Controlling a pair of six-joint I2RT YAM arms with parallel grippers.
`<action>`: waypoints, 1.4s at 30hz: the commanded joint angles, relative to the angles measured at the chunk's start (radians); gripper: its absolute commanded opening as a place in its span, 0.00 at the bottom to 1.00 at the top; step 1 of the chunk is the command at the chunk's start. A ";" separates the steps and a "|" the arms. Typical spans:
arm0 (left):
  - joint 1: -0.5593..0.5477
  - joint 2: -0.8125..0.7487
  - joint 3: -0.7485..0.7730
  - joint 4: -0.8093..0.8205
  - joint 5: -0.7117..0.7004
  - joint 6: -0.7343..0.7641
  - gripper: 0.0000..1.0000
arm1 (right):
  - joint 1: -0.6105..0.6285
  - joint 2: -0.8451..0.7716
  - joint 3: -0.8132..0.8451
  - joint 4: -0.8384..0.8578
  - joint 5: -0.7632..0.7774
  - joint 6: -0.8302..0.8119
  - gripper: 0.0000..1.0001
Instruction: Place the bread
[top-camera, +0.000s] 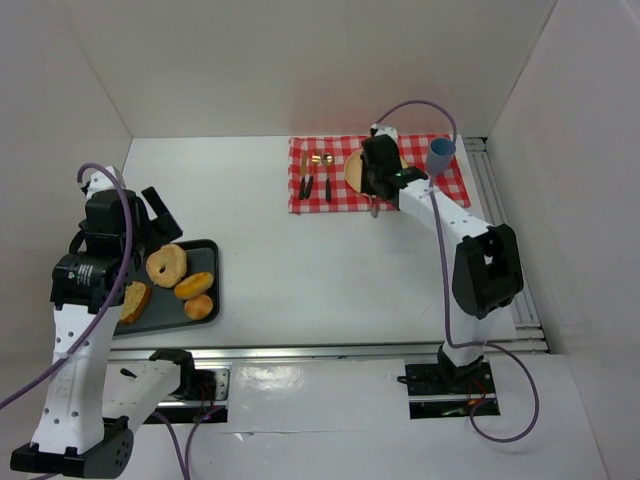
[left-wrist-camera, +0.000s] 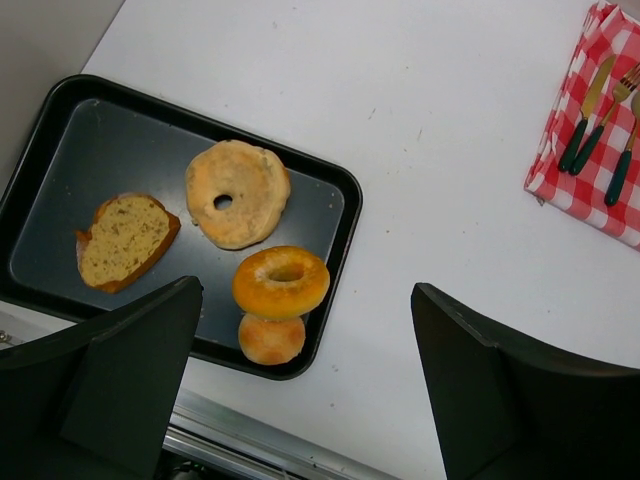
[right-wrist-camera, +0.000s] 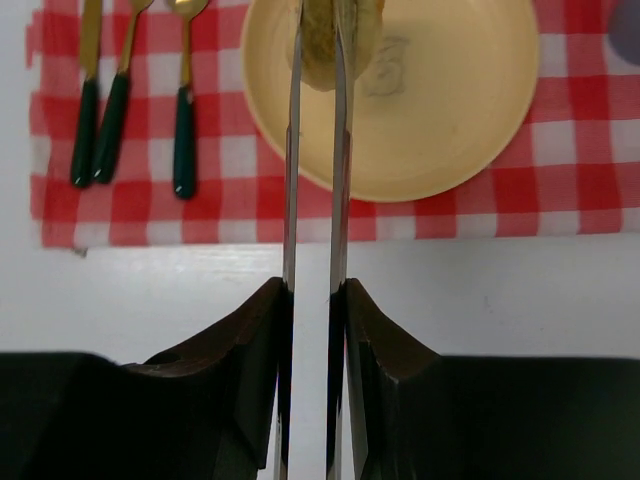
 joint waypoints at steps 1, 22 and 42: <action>-0.003 -0.004 0.032 0.026 0.007 0.014 0.99 | -0.062 0.004 0.043 0.118 -0.044 0.000 0.33; -0.003 -0.013 0.009 0.026 -0.002 0.003 0.99 | -0.066 -0.090 0.044 0.143 -0.029 -0.011 0.68; -0.003 -0.062 0.087 -0.005 -0.040 -0.064 0.99 | 0.540 0.215 0.264 0.163 -0.670 0.044 0.65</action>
